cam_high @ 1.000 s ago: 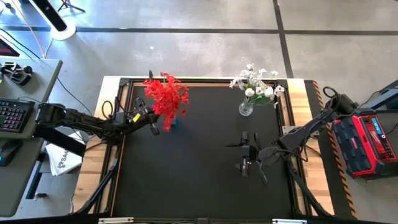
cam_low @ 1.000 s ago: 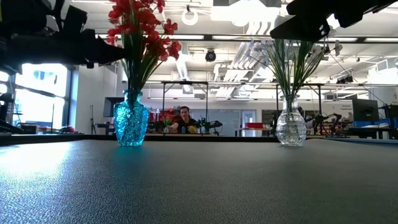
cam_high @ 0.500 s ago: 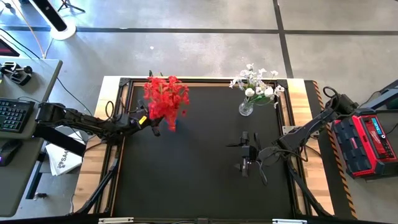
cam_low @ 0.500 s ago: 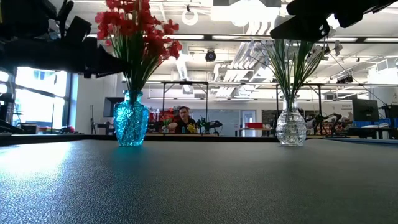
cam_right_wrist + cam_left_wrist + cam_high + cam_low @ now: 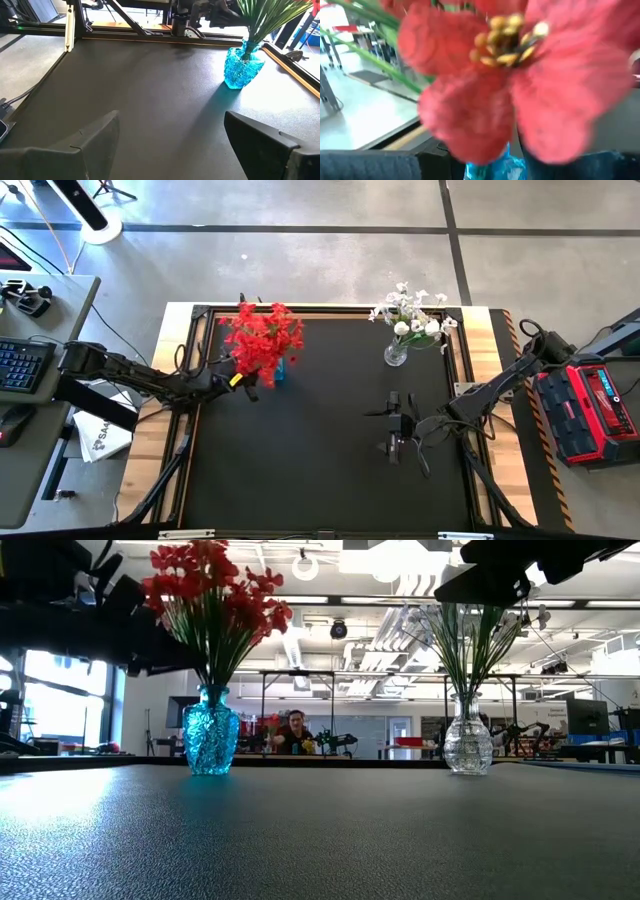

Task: Sort flowers into vase by color
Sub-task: Put the red flowers into the blue vase, then move the blue vase to the top left of the table

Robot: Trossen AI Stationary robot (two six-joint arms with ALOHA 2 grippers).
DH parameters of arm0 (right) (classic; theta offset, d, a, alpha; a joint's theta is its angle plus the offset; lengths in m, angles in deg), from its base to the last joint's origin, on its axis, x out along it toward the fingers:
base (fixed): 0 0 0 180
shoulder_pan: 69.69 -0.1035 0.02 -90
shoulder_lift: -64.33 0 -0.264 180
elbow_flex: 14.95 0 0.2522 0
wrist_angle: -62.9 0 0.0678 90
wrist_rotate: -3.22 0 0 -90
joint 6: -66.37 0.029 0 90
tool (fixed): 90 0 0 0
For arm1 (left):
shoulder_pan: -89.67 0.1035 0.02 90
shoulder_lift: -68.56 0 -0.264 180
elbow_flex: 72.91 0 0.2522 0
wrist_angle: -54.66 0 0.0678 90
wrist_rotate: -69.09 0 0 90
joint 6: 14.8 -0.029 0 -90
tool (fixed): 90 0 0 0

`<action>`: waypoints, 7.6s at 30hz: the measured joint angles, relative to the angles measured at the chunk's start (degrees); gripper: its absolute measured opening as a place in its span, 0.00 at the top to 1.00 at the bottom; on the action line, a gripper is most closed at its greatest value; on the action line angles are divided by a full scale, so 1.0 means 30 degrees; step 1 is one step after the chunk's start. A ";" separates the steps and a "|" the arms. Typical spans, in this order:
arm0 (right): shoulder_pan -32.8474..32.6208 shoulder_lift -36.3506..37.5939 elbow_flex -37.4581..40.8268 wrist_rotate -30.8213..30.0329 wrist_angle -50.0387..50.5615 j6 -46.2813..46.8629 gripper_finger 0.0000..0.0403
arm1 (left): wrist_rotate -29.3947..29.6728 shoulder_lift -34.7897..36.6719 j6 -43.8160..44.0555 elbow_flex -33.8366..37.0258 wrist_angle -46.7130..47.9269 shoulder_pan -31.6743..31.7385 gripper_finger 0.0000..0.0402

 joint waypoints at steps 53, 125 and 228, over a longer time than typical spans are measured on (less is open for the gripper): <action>0.0003 0.0007 -0.0015 -0.0007 0.0144 0.0037 0.18 | 0.0253 -0.0022 0.5519 -0.9785 2.4430 -0.0035 0.40; 0.0002 0.0007 -0.0015 -0.0009 0.0733 0.0029 0.18 | 0.6430 -0.0044 0.8186 -0.3648 1.3062 -0.2463 0.26; 0.0004 0.0007 -0.0015 -0.0015 0.0707 0.0758 0.18 | -0.1097 0.0750 0.3157 -0.3138 1.2111 1.1522 0.24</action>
